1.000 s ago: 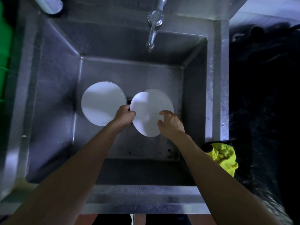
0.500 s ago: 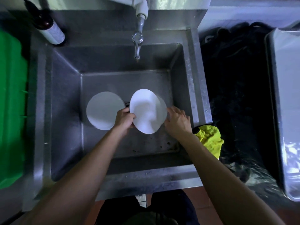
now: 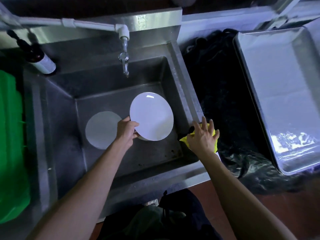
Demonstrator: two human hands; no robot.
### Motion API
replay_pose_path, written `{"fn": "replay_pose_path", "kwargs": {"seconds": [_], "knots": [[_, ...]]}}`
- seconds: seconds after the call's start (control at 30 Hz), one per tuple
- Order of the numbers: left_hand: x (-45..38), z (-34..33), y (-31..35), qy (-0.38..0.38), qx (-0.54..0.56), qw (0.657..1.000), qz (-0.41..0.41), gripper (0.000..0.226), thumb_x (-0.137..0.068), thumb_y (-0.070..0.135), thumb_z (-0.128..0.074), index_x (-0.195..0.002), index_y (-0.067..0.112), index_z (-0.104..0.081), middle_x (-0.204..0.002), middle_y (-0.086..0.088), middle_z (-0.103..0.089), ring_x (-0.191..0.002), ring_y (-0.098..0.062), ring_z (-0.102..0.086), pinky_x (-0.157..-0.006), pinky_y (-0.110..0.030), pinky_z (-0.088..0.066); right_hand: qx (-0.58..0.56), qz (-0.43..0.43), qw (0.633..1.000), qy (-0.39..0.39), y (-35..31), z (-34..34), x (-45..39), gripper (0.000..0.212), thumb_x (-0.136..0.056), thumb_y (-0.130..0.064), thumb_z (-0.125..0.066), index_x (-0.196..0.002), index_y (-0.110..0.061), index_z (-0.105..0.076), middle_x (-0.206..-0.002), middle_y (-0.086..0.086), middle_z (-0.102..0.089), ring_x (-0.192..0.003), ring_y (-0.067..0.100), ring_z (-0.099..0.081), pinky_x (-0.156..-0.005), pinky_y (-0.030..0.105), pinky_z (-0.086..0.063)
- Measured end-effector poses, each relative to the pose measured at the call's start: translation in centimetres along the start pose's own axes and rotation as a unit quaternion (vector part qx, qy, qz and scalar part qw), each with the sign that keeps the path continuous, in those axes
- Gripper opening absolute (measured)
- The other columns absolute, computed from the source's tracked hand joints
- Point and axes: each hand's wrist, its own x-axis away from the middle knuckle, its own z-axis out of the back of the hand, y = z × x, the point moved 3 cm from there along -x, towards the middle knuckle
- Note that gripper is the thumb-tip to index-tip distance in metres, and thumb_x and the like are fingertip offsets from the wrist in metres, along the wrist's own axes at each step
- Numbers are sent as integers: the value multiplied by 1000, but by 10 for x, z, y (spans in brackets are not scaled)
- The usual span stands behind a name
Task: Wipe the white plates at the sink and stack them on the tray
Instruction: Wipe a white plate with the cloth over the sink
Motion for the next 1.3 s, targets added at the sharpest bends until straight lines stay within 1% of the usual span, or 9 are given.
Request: {"fn": "replay_pose_path", "kwargs": {"seconds": [0.1,0.27,0.37,0.53,0.63,0.8,0.93,1.13,1.3], "knots": [[5,-5,1,-14,24,1000,5,42,-84,-8,-53,-117,11,-69,-109,-5,-73,-95,-28,-67,-75,-42,-60,-21,-30,999,-20,12,-4,6,60,-94,-48,-54,-148,-33,-35,-169,3,-2,-154,36,5,-118,68,-10],[14,-10,2,-40,55,998,9,44,-85,-8,-52,-121,11,-68,-113,-8,-71,-83,-24,-61,-64,-36,-58,-14,7,999,-33,26,-10,17,75,-91,-58,-60,-154,-32,-29,-168,4,-3,-150,40,-9,-112,63,-30],[16,-10,2,-48,62,997,10,45,-86,-7,-53,-126,11,-67,-122,-8,-69,-97,-28,-62,-67,-40,-59,15,15,1000,-5,32,-7,19,70,-92,-55,-62,-151,-32,-35,-164,4,-18,-142,42,-24,-105,58,-37],[17,-8,3,-50,62,997,9,43,-87,-6,-54,-124,13,-67,-125,-4,-69,-114,-31,-62,-80,-49,-61,-103,88,987,86,27,3,18,47,-84,-10,-73,-130,-11,-62,-142,10,-52,-115,46,-50,-91,52,-47],[17,-7,3,-44,64,997,7,43,-88,-6,-54,-124,13,-68,-123,-3,-69,-114,-30,-62,-86,-53,-60,-160,112,973,120,20,14,17,48,-79,-1,-75,-125,-10,-67,-136,11,-58,-108,43,-55,-92,47,-47],[20,-5,4,-23,35,999,-22,35,-85,-5,-56,-112,13,-71,-114,-3,-73,-105,-32,-67,-76,-53,-63,-253,166,940,159,-8,44,13,52,-74,2,-76,-124,-13,-68,-135,7,-60,-116,34,-57,-94,42,-49],[24,-4,7,-28,33,999,-33,31,-82,-7,-55,-103,10,-71,-109,-12,-72,-97,-36,-67,-56,-38,-59,-286,231,925,95,-41,62,9,53,-75,3,-73,-125,-14,-68,-139,1,-58,-123,28,-55,-99,36,-48],[31,-3,10,-49,64,996,-36,37,-78,-12,-53,-98,9,-76,-99,-20,-71,-88,-38,-67,-68,-48,-60,-236,340,909,47,-98,59,5,53,-72,4,-72,-123,-11,-69,-138,9,-60,-120,37,-53,-103,50,-46],[41,3,15,-58,62,995,-54,37,-74,-18,-53,-104,-4,-70,-103,-28,-70,-90,-42,-67,-78,-66,-58,-127,379,915,48,-102,45,-7,49,-90,-21,-59,-139,-18,-57,-159,8,-39,-148,34,-32,-115,56,-29]]}}
